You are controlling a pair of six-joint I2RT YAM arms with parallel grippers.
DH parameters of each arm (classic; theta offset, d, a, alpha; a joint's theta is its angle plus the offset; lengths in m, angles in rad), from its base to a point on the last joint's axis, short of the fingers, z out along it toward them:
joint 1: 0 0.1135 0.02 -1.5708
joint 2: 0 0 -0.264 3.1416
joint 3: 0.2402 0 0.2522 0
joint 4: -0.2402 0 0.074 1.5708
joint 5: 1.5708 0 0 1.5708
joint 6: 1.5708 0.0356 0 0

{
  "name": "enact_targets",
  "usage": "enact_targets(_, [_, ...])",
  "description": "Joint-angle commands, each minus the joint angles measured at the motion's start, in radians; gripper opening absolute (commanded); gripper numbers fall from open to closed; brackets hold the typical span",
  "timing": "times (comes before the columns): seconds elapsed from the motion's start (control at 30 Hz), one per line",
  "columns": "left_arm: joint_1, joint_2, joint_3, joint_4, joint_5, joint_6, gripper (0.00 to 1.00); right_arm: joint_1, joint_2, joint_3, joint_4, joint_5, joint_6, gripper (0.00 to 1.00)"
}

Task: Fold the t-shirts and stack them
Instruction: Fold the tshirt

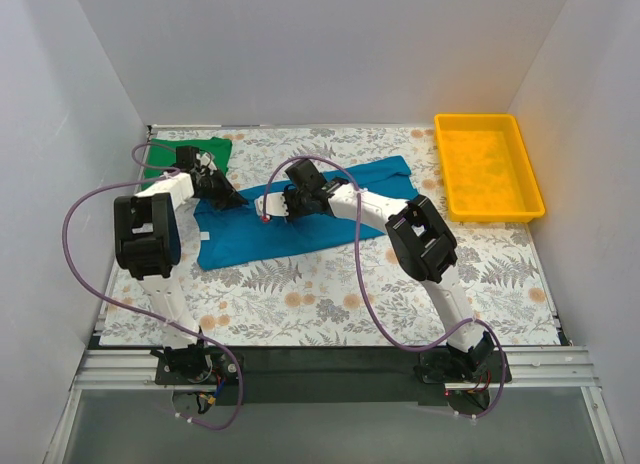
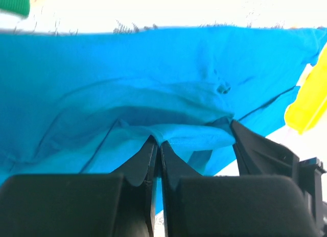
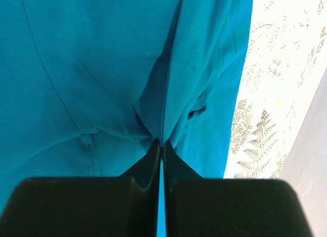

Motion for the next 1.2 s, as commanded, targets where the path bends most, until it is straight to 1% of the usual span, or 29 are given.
enact_targets(0.0, [0.002,0.008,0.062,0.017,-0.026,-0.009,0.01,0.002,-0.055,-0.011,0.037,0.032,0.028,0.01])
enact_targets(0.37, [0.002,0.065,0.131,0.021,0.015,-0.038,0.07,0.002,-0.064,-0.035,0.082,0.064,0.083,0.01])
enact_targets(0.4, [0.002,0.068,0.134,0.022,0.018,-0.039,0.08,0.002,-0.065,-0.038,0.09,0.069,0.086,0.01])
enact_targets(0.5, [0.002,0.072,0.141,0.022,0.02,-0.044,0.16,0.002,-0.065,-0.044,0.094,0.074,0.097,0.04])
enact_targets(0.57, [0.002,0.068,0.142,0.022,0.018,-0.046,0.22,0.002,-0.064,-0.045,0.102,0.078,0.111,0.08])
enact_targets(0.63, [0.003,0.062,0.141,0.027,0.014,-0.049,0.23,0.002,-0.064,-0.043,0.126,0.103,0.135,0.13])
enact_targets(0.67, [0.002,0.057,0.142,0.027,-0.002,-0.05,0.24,0.002,-0.062,-0.038,0.14,0.112,0.172,0.16])
enact_targets(0.7, [0.003,0.043,0.138,0.031,-0.016,-0.053,0.24,0.002,-0.064,-0.035,0.165,0.171,0.204,0.24])
enact_targets(0.77, [0.002,0.014,0.125,0.056,-0.063,-0.061,0.24,-0.003,-0.064,-0.014,0.201,0.204,0.284,0.31])
enact_targets(0.8, [0.003,-0.022,0.106,0.07,-0.077,-0.072,0.25,-0.006,-0.065,-0.005,0.209,0.228,0.312,0.36])
enact_targets(0.87, [0.005,-0.062,0.084,0.108,-0.105,-0.076,0.27,-0.014,-0.064,0.014,0.215,0.247,0.362,0.39])
enact_targets(0.9, [0.006,-0.099,0.067,0.114,-0.124,-0.078,0.28,-0.017,-0.062,0.029,0.215,0.253,0.402,0.42])
enact_targets(1.0, [0.011,-0.173,0.024,0.134,-0.152,-0.072,0.3,-0.026,-0.07,0.034,0.212,0.261,0.454,0.46])
enact_targets(1.07, [0.012,-0.204,-0.005,0.14,-0.146,-0.064,0.3,-0.033,-0.084,0.028,0.208,0.258,0.476,0.46])
enact_targets(1.17, [0.012,-0.25,-0.072,0.139,-0.096,-0.059,0.29,-0.066,-0.116,0.025,0.163,0.2,0.551,0.44])
